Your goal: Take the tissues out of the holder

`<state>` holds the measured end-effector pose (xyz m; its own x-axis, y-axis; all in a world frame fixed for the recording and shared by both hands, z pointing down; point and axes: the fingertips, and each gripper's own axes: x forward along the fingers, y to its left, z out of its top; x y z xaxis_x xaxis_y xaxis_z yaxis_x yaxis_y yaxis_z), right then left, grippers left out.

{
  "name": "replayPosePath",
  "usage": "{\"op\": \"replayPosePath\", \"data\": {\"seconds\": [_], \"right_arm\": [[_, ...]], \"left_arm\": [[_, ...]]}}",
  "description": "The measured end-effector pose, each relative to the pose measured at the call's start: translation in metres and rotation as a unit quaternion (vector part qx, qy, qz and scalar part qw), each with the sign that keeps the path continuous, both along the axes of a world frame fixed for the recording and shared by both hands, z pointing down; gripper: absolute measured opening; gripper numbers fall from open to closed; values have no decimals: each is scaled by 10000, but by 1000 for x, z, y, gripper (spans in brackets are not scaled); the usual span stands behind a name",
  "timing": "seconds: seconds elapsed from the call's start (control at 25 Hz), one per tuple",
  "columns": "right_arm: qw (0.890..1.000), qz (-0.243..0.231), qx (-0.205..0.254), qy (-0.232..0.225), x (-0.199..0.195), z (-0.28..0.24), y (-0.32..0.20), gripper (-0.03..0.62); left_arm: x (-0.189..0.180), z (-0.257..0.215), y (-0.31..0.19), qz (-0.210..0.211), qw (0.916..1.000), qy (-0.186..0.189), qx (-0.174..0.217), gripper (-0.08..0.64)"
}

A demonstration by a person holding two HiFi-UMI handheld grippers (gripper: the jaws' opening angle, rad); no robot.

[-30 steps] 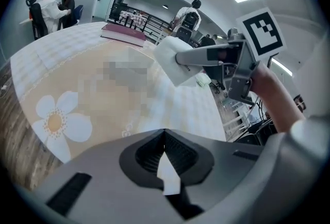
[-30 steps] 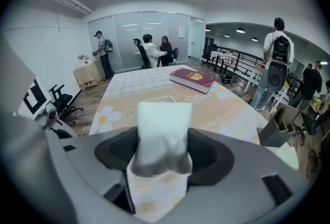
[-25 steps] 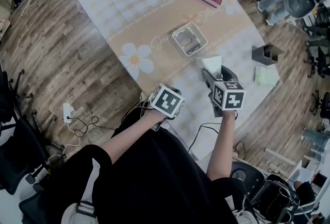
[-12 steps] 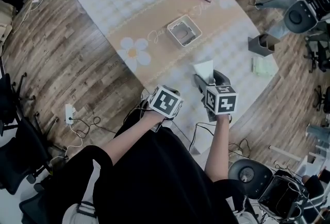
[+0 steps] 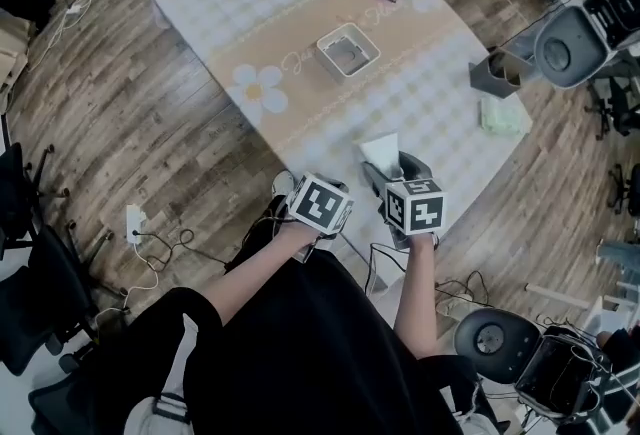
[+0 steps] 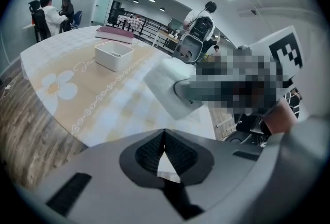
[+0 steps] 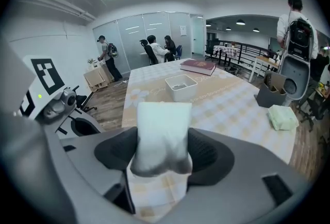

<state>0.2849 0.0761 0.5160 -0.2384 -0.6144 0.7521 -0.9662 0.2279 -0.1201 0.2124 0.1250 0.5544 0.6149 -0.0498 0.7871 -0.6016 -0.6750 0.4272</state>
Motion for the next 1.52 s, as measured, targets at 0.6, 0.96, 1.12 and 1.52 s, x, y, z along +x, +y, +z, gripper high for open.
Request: {"op": "replayPosePath", "data": {"seconds": [0.6, 0.96, 1.12, 1.52], "right_arm": [[9996, -38, -107, -242, -32, 19, 72, 318], [9989, 301, -64, -347, -45, 14, 64, 318], [9980, 500, -26, -387, -63, 7, 53, 318], [9964, 817, -51, -235, -134, 0, 27, 318]], "left_arm": [[-28, 7, 41, -271, 9993, -252, 42, 0], [-44, -5, 22, -266, 9995, -164, -30, 0], [-69, -10, 11, -150, 9998, -73, -59, 0], [-161, -3, -18, -52, 9999, 29, -153, 0]]}}
